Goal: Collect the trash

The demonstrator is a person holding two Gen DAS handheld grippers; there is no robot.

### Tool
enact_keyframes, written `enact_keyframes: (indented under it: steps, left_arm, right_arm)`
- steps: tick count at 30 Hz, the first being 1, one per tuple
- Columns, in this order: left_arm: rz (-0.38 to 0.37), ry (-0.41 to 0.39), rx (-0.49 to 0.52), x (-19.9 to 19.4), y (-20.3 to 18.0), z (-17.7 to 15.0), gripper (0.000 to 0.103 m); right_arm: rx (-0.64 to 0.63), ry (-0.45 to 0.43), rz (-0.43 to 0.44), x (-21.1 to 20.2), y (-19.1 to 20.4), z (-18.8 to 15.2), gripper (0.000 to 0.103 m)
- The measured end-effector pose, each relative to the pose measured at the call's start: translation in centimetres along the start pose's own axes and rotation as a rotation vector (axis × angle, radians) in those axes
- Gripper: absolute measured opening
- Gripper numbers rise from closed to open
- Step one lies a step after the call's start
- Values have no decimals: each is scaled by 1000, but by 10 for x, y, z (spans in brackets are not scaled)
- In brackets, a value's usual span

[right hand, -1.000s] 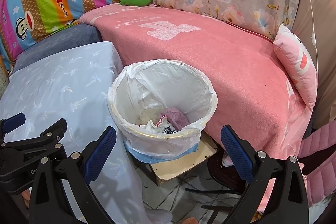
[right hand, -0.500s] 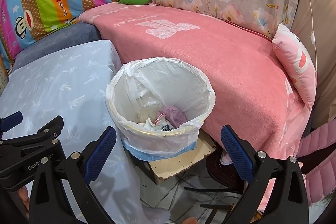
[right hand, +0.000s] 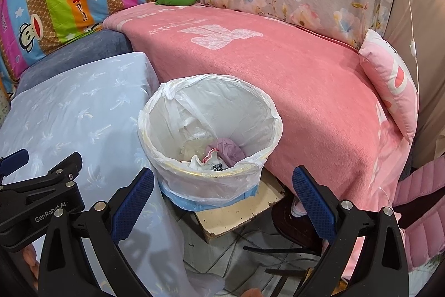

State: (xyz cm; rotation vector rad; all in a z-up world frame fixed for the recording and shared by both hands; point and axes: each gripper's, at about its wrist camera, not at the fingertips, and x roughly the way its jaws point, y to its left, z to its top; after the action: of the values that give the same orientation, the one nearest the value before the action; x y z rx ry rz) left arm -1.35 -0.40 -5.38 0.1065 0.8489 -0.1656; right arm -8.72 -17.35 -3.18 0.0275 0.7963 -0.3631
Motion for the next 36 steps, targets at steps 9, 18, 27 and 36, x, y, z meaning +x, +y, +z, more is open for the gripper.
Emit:
enact_keyframes:
  steps: [9, 18, 27, 36]
  left_arm:
    - [-5, -1, 5, -2, -3, -1, 96]
    - [-6, 1, 5, -2, -3, -1, 96]
    - [-6, 0, 7, -2, -4, -2, 96]
    - [-7, 0, 6, -2, -5, -2, 96]
  right_arm:
    - [4, 1, -3, -2, -2, -1, 97]
    - [4, 1, -2, -3, -2, -1, 97]
    - [5, 1, -3, -2, -2, -1, 97]
    - [4, 1, -1, -2, -3, -1, 97]
